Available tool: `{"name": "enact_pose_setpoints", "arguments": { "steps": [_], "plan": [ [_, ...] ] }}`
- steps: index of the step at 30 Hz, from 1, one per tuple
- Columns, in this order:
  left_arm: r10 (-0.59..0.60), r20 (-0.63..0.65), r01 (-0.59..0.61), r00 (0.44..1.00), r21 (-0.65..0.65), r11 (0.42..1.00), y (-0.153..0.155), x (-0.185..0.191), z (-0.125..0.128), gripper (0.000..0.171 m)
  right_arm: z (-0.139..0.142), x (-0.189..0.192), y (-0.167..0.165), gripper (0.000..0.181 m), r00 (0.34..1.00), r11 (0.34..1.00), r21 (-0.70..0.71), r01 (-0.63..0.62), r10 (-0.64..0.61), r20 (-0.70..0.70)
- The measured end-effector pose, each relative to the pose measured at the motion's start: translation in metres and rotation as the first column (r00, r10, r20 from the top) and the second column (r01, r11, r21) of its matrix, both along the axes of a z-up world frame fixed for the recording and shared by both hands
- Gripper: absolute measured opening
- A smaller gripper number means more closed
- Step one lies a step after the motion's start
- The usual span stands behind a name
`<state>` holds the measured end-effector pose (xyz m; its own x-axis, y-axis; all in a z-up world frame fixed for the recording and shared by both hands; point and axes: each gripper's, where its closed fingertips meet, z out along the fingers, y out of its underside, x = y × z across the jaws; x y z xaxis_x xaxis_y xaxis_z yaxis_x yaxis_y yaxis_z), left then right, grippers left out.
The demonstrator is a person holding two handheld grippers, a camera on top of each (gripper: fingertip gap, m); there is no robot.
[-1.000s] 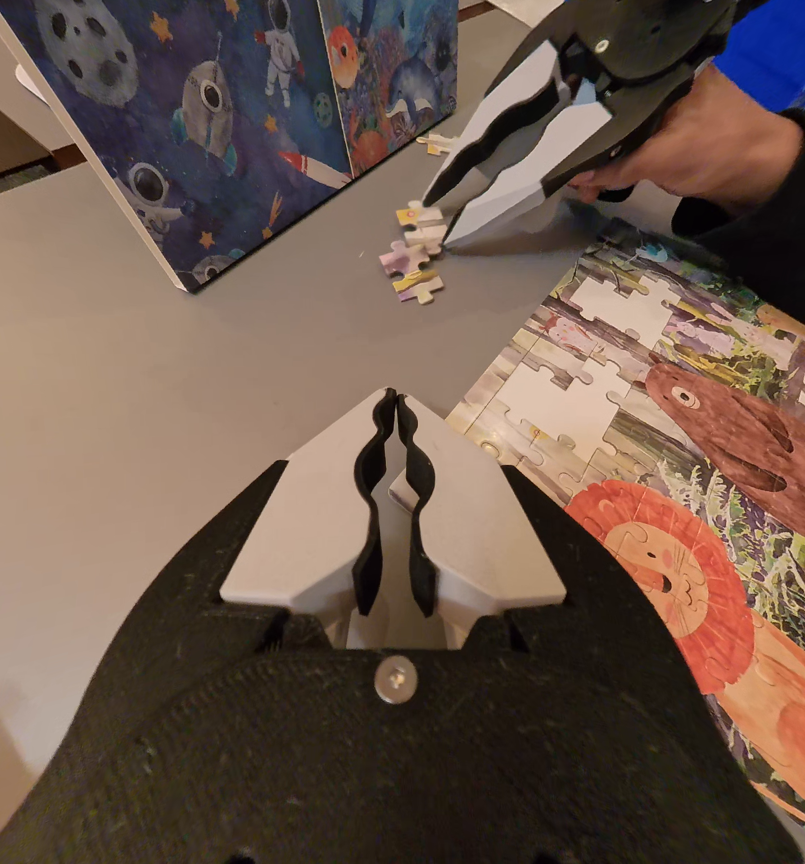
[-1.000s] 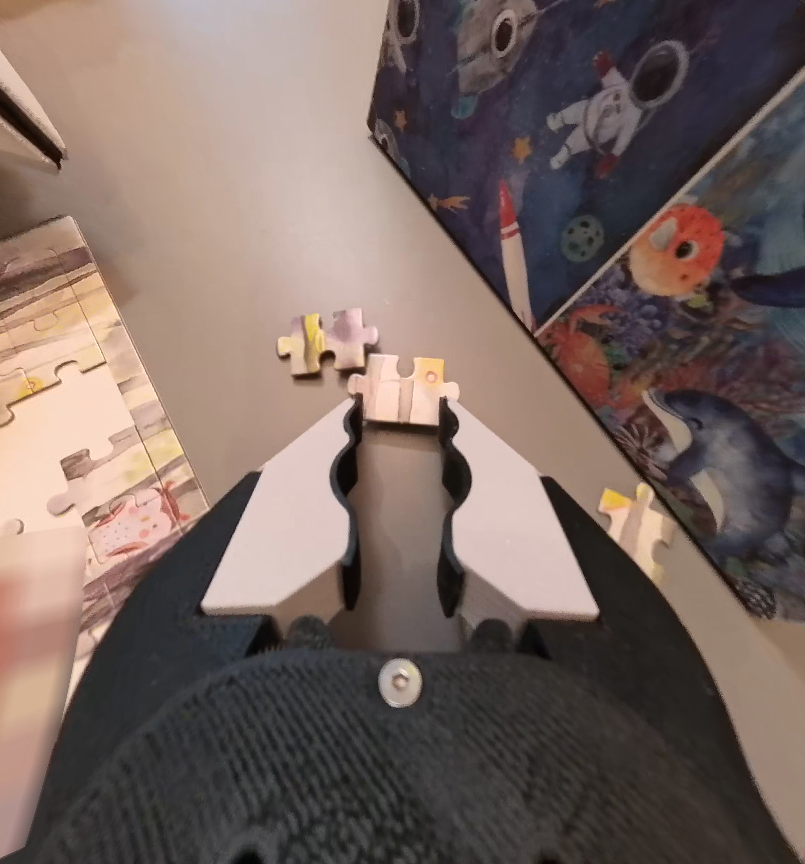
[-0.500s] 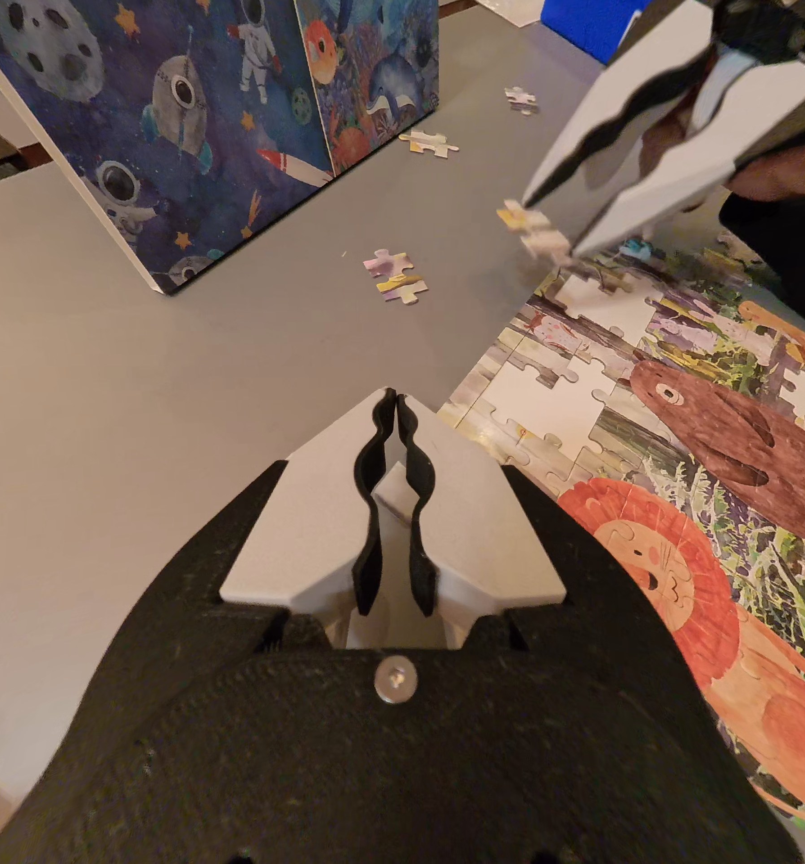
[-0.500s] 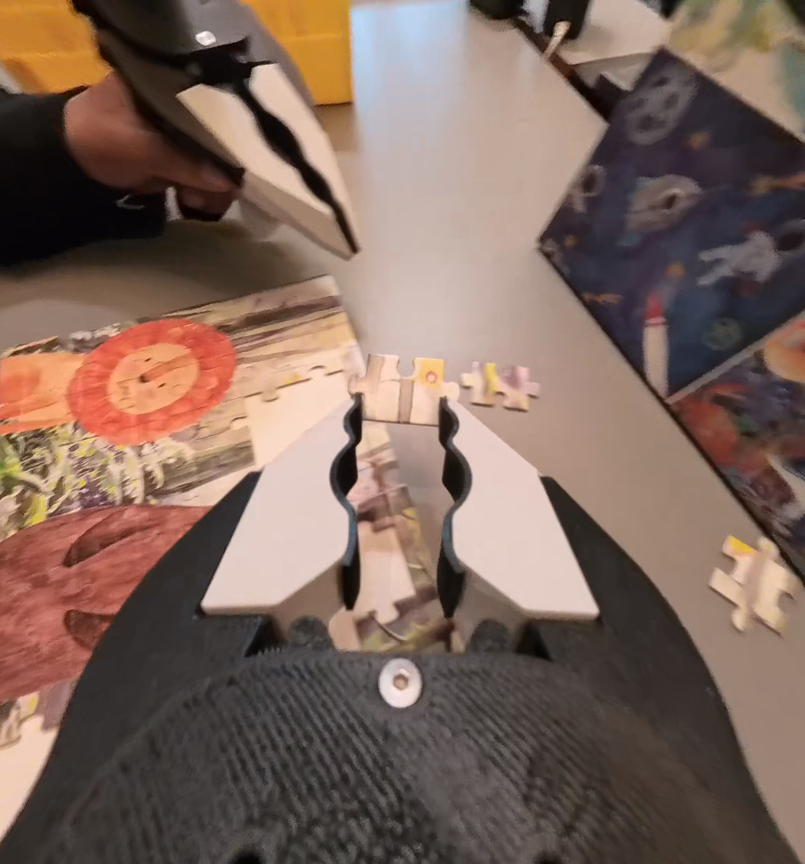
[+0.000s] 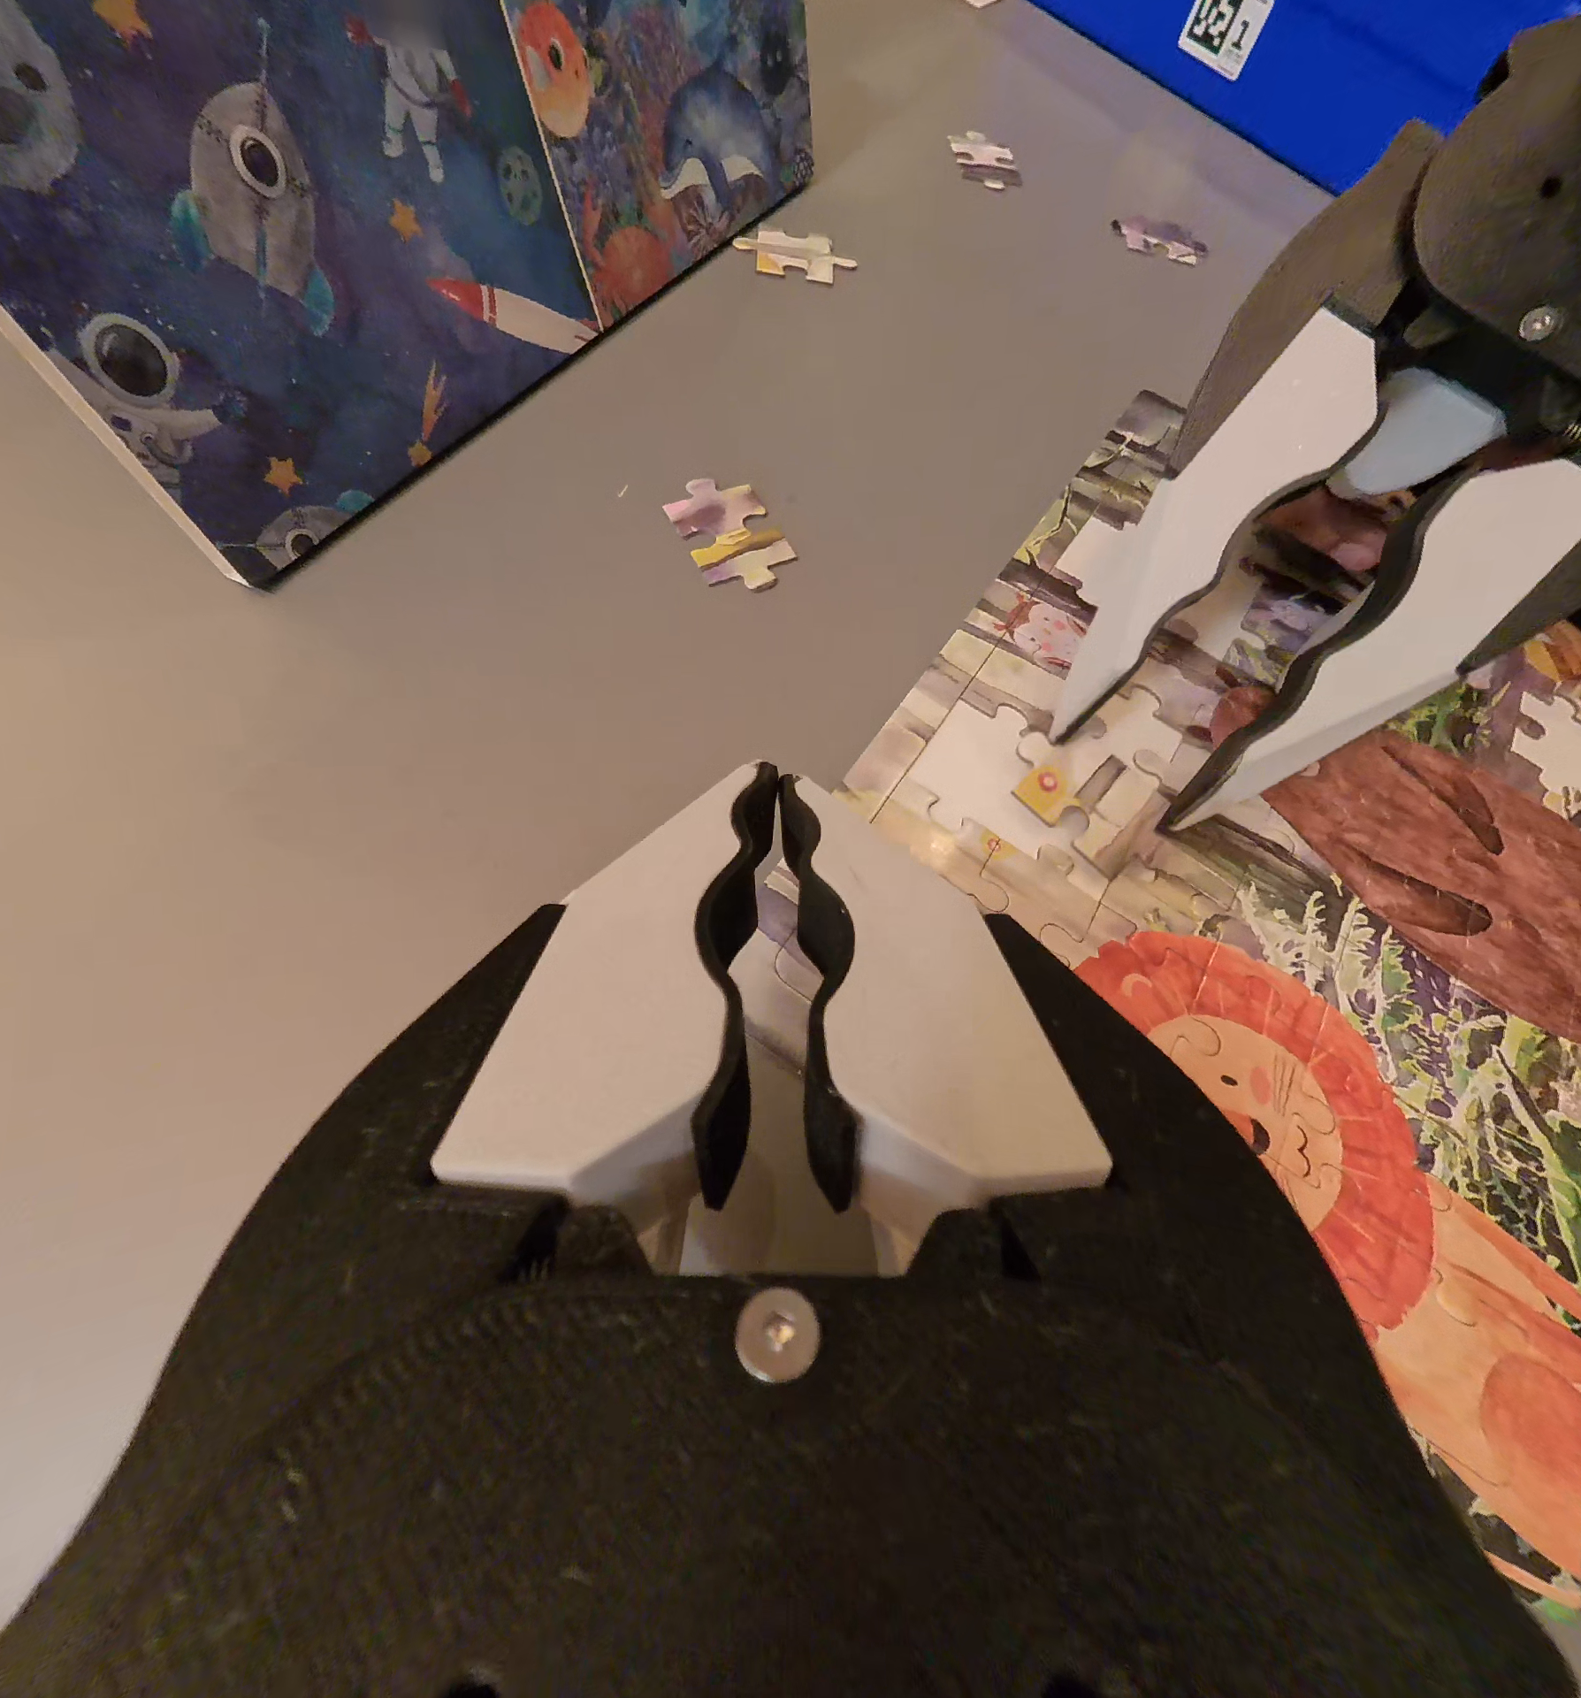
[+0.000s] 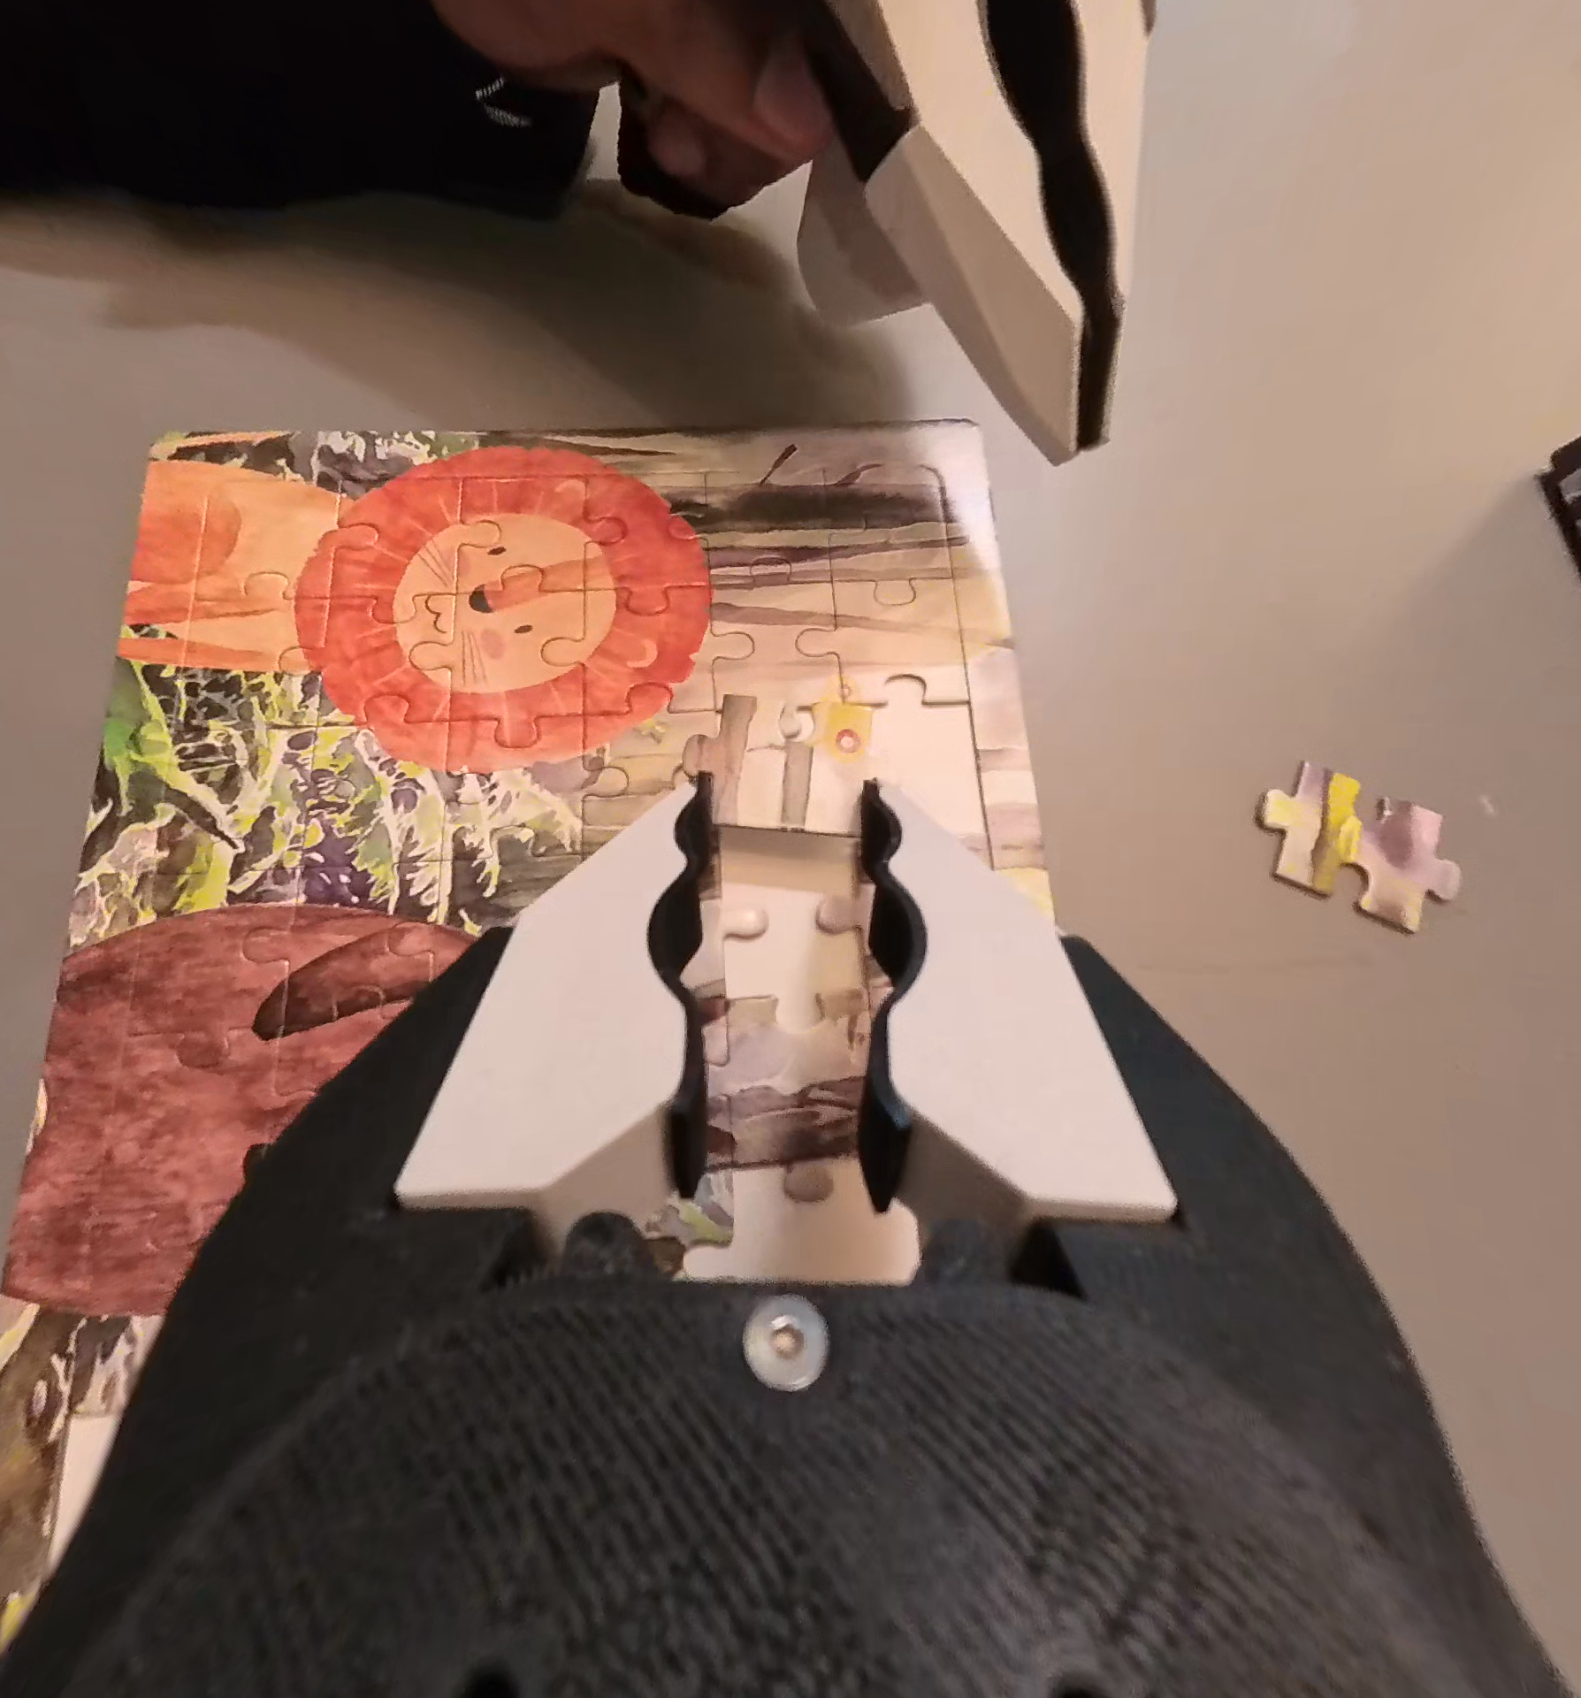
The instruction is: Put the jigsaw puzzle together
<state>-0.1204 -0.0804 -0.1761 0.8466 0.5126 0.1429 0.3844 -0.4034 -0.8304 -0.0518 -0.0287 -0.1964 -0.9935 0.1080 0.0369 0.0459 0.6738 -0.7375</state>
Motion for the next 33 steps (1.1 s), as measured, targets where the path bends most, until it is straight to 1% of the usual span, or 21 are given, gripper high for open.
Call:
{"name": "enact_pose_setpoints", "arguments": {
  "steps": [6, 15, 19, 24, 30, 33],
  "plan": [
    [-0.001, 0.009, 0.001, 1.000, 0.005, 1.000, 0.000, 0.000, -0.001, 0.000, -0.008, 0.000, 0.001, 0.031, 0.999, 0.999, 0.044, -0.030, 0.031, -0.017],
    [-0.004, 0.008, 0.004, 1.000, 0.004, 1.000, 0.001, 0.001, -0.001, 0.000, -0.008, 0.001, 0.002, 0.031, 0.998, 0.998, 0.045, -0.054, 0.055, -0.014],
    [-0.004, 0.006, 0.004, 1.000, 0.005, 1.000, 0.001, 0.001, 0.000, 0.000, -0.003, -0.006, 0.010, 0.031, 1.000, 0.999, 0.035, -0.020, 0.021, -0.024],
    [-0.006, 0.002, 0.006, 1.000, 0.001, 1.000, 0.001, 0.001, 0.000, 0.000, 0.008, -0.019, 0.022, 0.031, 0.998, 0.999, -0.006, 0.054, -0.054, -0.033],
    [-0.012, -0.001, 0.012, 1.000, -0.003, 1.000, 0.002, 0.002, 0.000, 0.000, 0.018, -0.038, 0.047, 0.031, 0.987, 0.990, -0.012, 0.142, -0.142, -0.073],
    [-0.027, 0.003, 0.027, 1.000, 0.015, 1.000, 0.005, 0.005, 0.003, 0.000, 0.029, -0.041, 0.052, 0.031, 0.986, 0.984, -0.080, 0.158, -0.162, -0.046]
  ]
}}
